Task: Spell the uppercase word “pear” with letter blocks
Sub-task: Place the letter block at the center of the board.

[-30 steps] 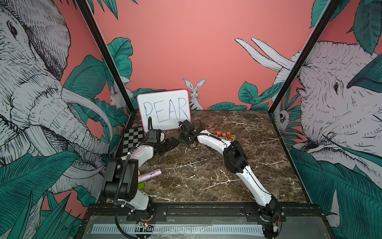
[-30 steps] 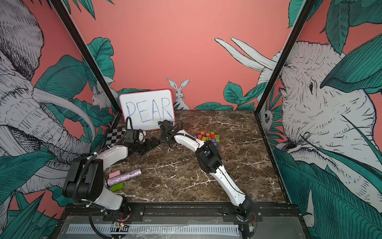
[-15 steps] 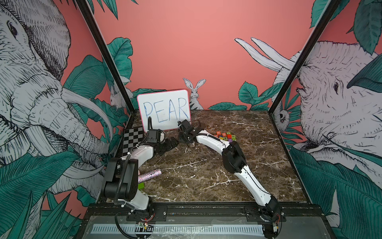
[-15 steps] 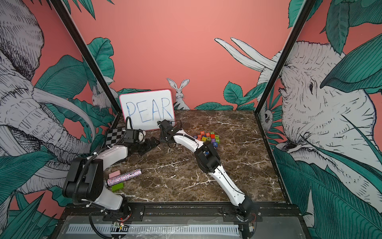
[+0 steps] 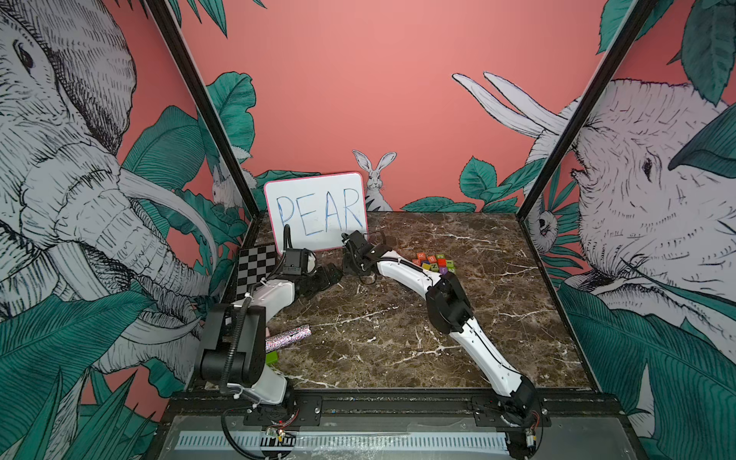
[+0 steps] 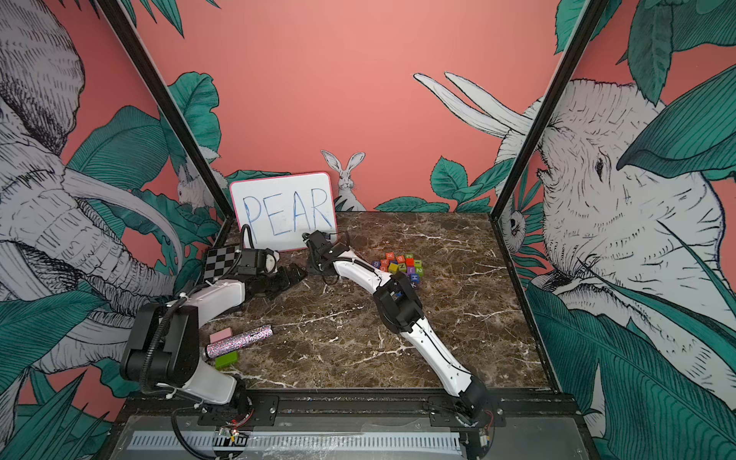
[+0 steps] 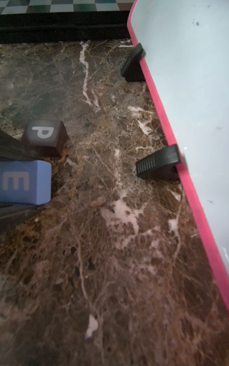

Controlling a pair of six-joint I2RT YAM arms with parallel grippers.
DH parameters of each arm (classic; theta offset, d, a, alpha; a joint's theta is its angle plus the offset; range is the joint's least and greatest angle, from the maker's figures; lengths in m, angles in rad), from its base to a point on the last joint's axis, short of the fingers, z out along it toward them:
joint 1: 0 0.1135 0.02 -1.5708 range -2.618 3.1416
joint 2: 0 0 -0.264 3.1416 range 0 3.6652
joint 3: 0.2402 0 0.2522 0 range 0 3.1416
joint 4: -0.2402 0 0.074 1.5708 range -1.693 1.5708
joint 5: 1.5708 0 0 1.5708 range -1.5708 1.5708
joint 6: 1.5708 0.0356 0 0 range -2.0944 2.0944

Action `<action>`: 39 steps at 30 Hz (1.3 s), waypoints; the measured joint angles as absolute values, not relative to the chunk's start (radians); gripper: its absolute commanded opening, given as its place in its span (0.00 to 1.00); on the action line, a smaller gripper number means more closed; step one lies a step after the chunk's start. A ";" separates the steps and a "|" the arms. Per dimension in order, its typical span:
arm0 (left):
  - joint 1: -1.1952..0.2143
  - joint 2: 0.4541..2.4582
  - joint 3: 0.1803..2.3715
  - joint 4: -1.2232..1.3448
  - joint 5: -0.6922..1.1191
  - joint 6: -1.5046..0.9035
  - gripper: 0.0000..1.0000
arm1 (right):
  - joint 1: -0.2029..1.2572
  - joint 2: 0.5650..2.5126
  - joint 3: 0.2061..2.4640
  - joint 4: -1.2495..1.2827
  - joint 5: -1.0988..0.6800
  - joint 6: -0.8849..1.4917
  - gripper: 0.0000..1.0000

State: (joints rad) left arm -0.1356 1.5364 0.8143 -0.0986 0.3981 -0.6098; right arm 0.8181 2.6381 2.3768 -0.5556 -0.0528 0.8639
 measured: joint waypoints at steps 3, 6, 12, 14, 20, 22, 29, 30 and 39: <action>-0.136 1.536 0.814 -0.099 0.398 -0.610 0.99 | 0.818 2.639 2.378 -0.556 -0.053 0.864 0.27; -0.136 1.536 0.814 -0.099 0.398 -0.610 0.99 | 0.818 2.642 2.383 -0.556 -0.053 0.864 0.29; -0.136 1.536 0.814 -0.100 0.400 -0.610 0.99 | 0.818 2.646 2.386 -0.545 -0.053 0.866 0.32; -0.136 1.536 0.814 -0.100 0.401 -0.610 0.99 | 0.818 2.647 2.386 -0.541 -0.053 0.868 0.33; -0.136 1.522 0.809 -0.099 0.401 -0.609 0.99 | 0.818 2.648 2.386 -0.539 -0.053 0.871 0.37; -0.136 1.519 0.809 -0.100 0.401 -0.609 0.99 | 0.818 2.648 2.386 -0.539 -0.053 0.872 0.36; -0.136 1.518 0.807 -0.099 0.401 -0.609 0.99 | 0.818 2.648 2.386 -0.538 -0.053 0.872 0.37; -0.136 1.518 0.807 -0.099 0.401 -0.609 0.99 | 0.818 2.648 2.386 -0.538 -0.053 0.872 0.38; -0.136 1.518 0.805 -0.097 0.401 -0.610 0.99 | 0.818 2.648 2.386 -0.535 -0.060 0.873 0.40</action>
State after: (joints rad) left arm -0.1356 1.5177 0.8047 -0.0975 0.4011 -0.6098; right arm 0.8185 2.6480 2.3856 -0.5350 -0.0601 0.8726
